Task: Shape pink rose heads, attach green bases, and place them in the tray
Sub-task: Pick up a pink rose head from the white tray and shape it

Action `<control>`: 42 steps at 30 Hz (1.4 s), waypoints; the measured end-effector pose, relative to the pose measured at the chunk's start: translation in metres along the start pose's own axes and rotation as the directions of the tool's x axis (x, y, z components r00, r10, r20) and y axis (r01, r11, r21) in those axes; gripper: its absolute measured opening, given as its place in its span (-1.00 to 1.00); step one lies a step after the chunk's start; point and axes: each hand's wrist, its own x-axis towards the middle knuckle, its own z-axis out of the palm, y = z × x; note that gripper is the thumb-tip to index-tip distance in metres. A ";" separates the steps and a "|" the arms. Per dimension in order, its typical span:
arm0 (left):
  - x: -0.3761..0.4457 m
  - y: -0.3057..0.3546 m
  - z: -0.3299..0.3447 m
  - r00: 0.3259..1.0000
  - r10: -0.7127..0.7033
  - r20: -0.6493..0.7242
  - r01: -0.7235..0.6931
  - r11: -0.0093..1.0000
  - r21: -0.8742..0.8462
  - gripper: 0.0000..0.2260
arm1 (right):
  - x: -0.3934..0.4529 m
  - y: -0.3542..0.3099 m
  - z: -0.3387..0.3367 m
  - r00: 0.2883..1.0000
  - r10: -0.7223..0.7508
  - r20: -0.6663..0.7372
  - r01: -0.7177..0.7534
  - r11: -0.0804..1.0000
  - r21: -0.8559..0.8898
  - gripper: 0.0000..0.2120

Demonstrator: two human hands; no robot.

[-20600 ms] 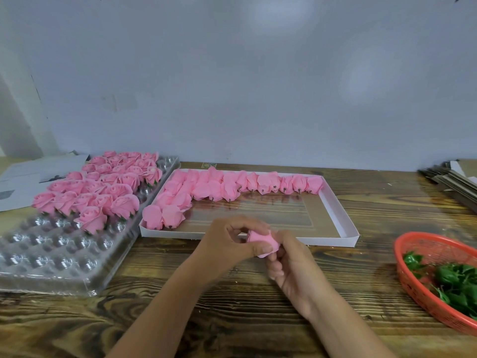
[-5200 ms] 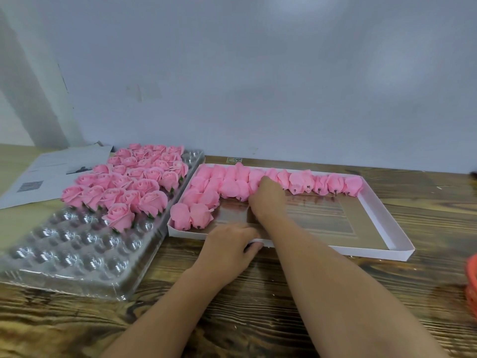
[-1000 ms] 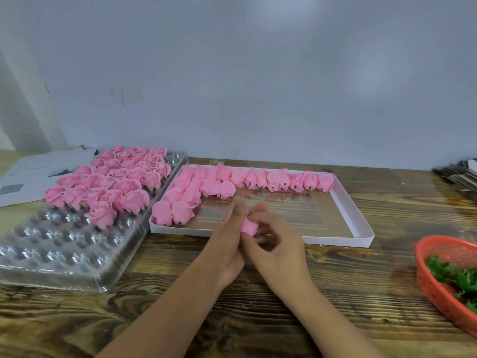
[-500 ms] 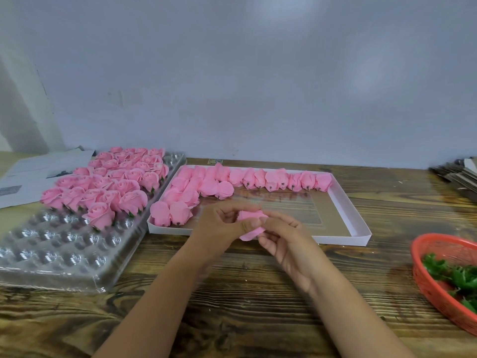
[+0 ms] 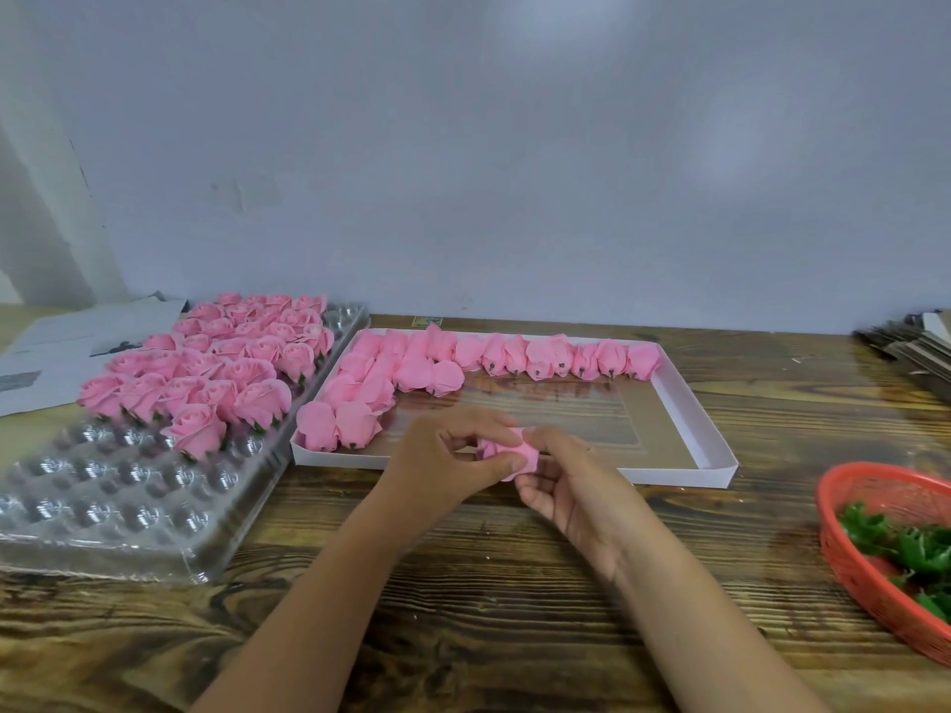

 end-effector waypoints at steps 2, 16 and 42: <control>0.000 0.000 -0.001 1.000 -0.003 0.018 0.003 1.000 -0.002 -0.63 | 0.001 0.000 -0.001 1.000 0.002 -0.008 -0.002 1.000 -0.006 -0.77; -0.001 0.003 -0.002 0.996 -0.084 -0.006 0.083 0.995 -0.063 -0.68 | -0.002 -0.002 0.000 0.989 -0.128 -0.069 0.106 0.961 -0.256 -0.80; 0.001 0.000 -0.004 0.968 -0.248 -0.044 0.228 0.936 -0.268 -0.77 | -0.066 -0.079 -0.239 0.855 -0.272 -0.442 -0.487 -0.123 -0.865 -0.67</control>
